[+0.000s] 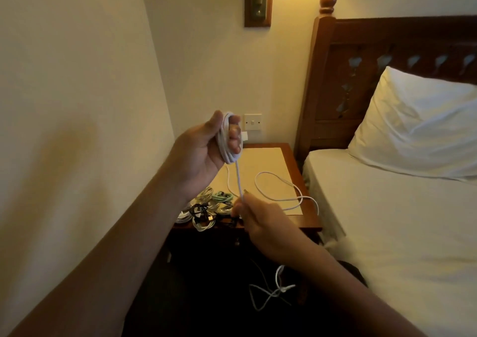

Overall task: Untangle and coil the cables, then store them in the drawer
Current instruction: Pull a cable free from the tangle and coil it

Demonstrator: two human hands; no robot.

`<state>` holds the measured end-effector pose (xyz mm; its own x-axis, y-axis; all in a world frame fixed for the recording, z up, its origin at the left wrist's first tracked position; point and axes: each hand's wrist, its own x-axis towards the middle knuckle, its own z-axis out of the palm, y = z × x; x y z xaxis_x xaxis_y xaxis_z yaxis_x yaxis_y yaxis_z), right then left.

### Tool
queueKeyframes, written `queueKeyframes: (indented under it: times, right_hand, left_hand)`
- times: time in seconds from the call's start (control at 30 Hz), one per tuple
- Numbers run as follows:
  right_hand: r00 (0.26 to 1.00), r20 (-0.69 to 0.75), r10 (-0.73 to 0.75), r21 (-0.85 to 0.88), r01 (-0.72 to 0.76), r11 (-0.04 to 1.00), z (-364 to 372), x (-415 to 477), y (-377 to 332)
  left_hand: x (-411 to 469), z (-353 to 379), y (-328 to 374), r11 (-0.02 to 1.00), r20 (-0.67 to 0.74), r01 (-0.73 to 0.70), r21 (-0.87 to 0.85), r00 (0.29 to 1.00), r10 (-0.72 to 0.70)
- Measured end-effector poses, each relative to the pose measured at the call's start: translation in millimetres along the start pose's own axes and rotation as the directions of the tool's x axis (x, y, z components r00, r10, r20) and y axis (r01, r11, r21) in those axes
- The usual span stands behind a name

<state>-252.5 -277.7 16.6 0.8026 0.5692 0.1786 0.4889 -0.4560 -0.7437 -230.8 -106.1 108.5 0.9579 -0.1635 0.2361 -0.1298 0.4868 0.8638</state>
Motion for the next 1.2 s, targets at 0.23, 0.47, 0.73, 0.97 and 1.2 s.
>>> queueKeyframes:
  times: [0.23,0.47,0.73,0.97,1.2]
  right_hand:
    - [0.998,0.058,-0.024,-0.220,0.037,0.975,-39.7,-12.0,-43.7]
    - [0.971,-0.221,-0.090,0.014,0.096,0.995,-100.0,27.8,-7.1]
    - [0.987,-0.157,0.019,0.173,0.008,0.985,-4.5,5.3,33.8]
    - [0.997,0.079,-0.009,-0.178,0.023,0.984,-2.3,2.1,-26.1]
    - [0.998,0.058,-0.033,-0.241,0.046,0.969,-92.5,40.5,0.6]
  left_hand:
    - [-18.2,-26.8,-50.2,0.670,-0.107,0.133,0.730,0.991,-0.080]
    - [-48.9,-16.5,-44.4,0.720,0.168,0.050,0.692,0.959,-0.228]
    - [-29.6,-16.1,-29.9,0.992,0.072,0.088,-0.095,0.994,-0.081]
    - [-6.3,-26.8,-40.2,0.660,-0.065,-0.022,0.751,0.992,0.107]
    - [-16.2,-49.5,0.0,0.224,0.042,0.022,0.974,0.960,-0.275]
